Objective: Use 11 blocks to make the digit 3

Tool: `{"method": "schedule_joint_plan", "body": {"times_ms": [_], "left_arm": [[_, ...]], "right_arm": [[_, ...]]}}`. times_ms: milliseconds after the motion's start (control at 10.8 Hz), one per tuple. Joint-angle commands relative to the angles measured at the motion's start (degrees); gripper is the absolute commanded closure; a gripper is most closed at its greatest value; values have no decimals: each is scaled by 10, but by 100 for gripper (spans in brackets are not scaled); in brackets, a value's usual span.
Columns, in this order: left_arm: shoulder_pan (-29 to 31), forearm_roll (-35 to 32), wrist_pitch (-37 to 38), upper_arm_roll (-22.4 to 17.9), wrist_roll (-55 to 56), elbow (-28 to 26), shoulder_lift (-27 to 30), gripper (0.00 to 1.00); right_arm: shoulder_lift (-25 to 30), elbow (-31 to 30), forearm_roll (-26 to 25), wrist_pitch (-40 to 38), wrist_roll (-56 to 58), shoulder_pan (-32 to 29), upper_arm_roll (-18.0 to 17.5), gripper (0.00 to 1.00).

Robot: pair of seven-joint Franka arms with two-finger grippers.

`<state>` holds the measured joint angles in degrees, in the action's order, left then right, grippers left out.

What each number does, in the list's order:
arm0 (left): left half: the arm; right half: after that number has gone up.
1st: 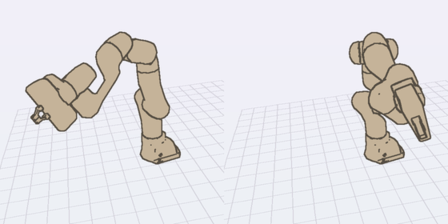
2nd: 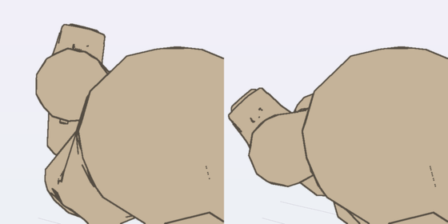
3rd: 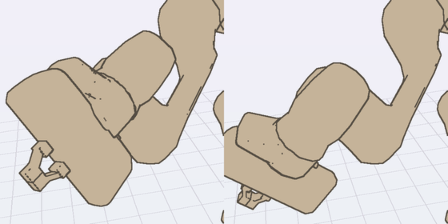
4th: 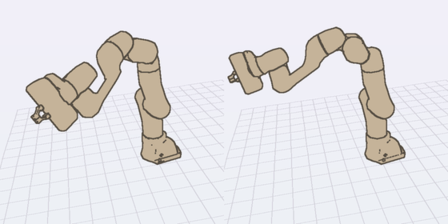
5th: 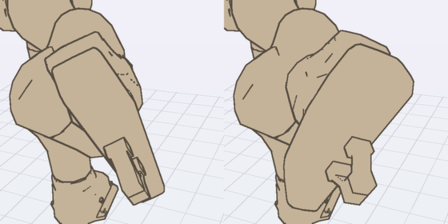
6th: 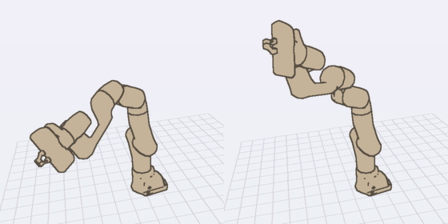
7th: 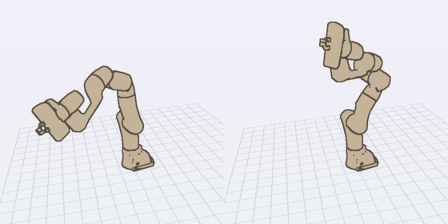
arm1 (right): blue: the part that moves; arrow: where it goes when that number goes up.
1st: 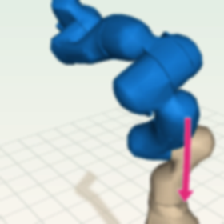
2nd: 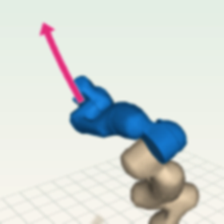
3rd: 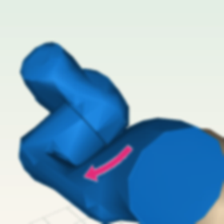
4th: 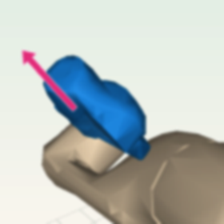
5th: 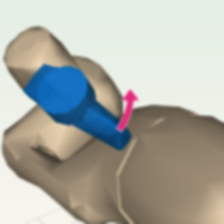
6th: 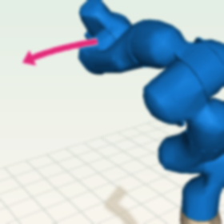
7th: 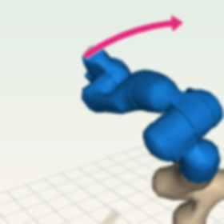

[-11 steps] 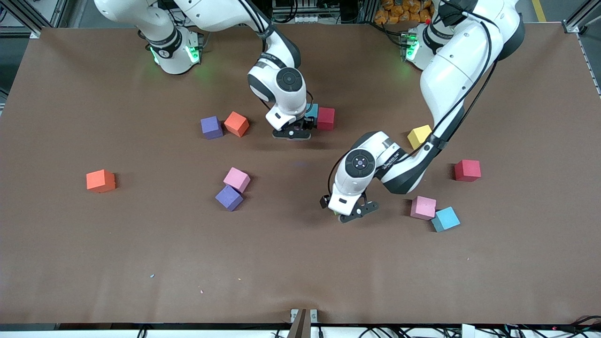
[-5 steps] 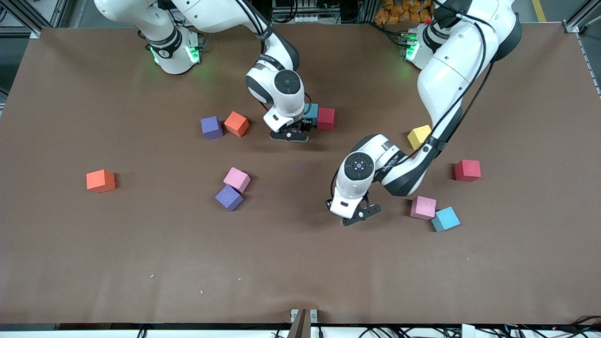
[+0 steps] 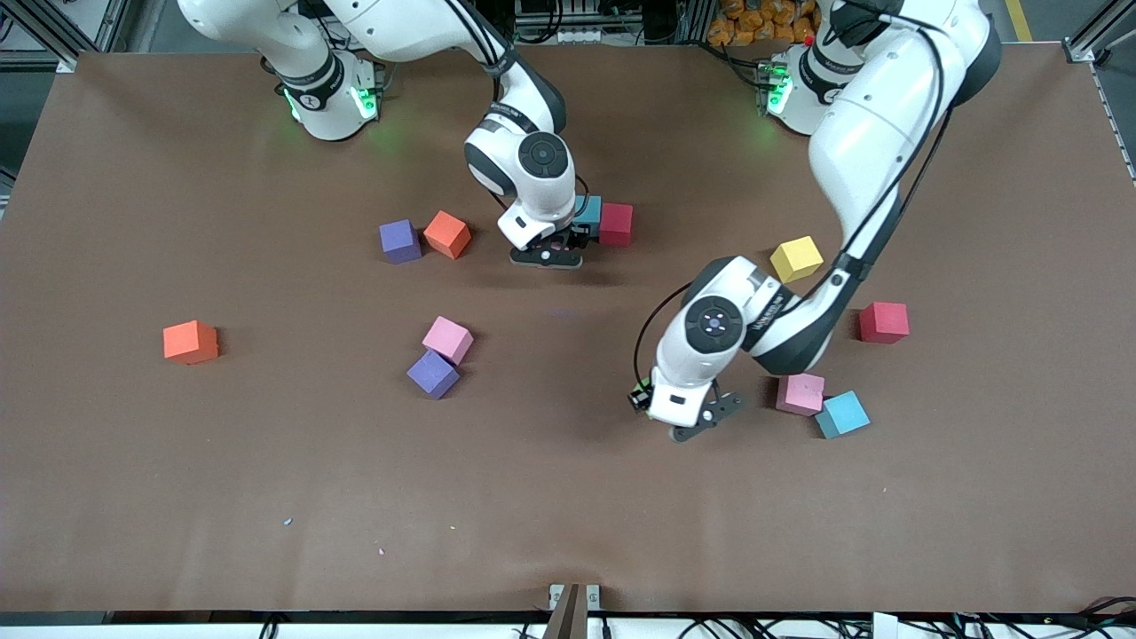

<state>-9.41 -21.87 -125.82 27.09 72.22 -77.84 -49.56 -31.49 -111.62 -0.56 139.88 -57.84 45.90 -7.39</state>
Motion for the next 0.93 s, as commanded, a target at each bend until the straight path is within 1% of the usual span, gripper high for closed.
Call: {"method": "schedule_joint_plan", "body": {"times_ms": [0,185,278,463,648,833], "left_arm": [[11,17,29,-5,48,-9,28,93],[24,17,38,-5,91,-9,36,93],[28,18,52,-5,104,-8,38,93],[34,18,56,-5,128,-8,43,93],[34,17,59,-5,145,-8,48,93],[31,18,59,-4,167,-8,51,93]], "right_arm": [[13,-21,-8,-4,-17,-5,-4,100],[13,-21,-8,-4,-18,-4,-4,100],[13,-21,-8,-4,-18,-4,-4,100],[13,-20,-8,-4,-18,-4,-4,100],[13,-20,-8,-3,-18,-4,-4,93],[13,-19,-9,-2,-18,-4,-4,83]]}}
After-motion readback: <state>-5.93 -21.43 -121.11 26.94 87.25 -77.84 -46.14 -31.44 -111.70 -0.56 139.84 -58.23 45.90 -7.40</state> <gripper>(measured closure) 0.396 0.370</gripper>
